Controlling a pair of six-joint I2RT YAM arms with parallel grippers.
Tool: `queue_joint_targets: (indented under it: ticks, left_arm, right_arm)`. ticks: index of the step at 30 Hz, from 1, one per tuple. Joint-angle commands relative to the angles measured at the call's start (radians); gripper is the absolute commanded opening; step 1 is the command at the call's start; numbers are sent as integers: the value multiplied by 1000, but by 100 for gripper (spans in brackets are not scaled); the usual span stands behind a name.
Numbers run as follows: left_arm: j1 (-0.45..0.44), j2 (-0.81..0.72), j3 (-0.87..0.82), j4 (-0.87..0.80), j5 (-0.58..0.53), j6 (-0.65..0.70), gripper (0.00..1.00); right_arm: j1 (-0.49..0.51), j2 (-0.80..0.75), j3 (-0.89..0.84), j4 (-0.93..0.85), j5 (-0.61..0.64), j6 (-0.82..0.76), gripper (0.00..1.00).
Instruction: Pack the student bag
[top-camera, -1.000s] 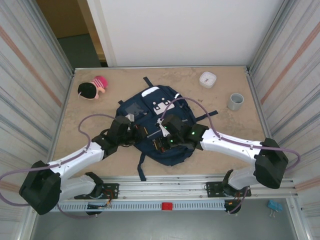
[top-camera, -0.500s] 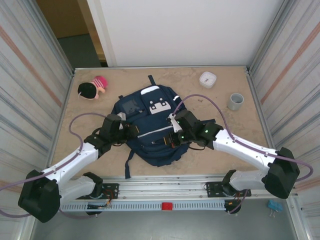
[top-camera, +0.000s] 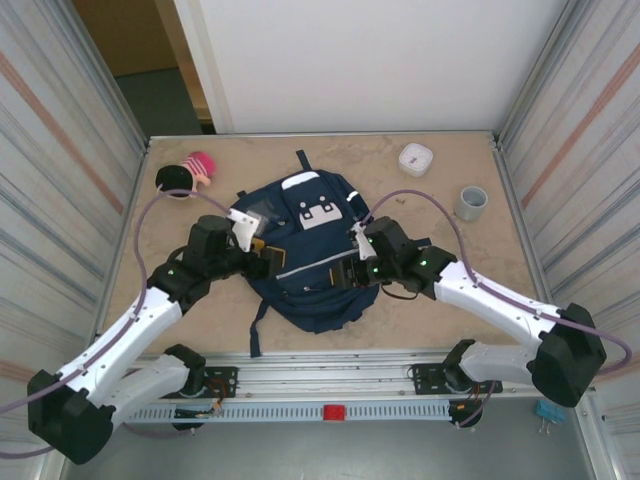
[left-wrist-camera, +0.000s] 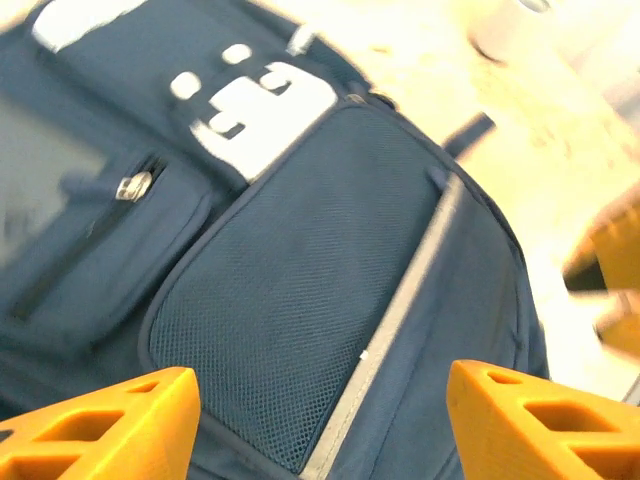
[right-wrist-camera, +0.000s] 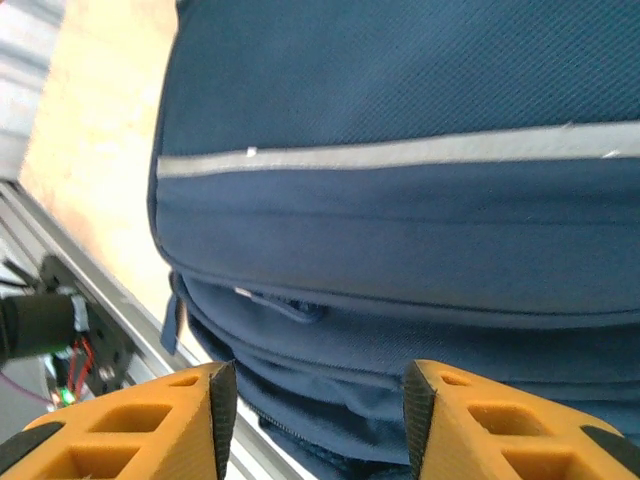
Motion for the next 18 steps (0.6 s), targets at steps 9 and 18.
queue_joint_targets:
  ticks: [9, 18]
  left_arm:
    - [-168, 217, 53, -139, -26, 757, 72]
    - [-217, 285, 17, -1, -253, 671, 54]
  right_arm:
    - [-40, -85, -92, 165, -37, 103, 49]
    - [-50, -66, -80, 210, -36, 46, 49]
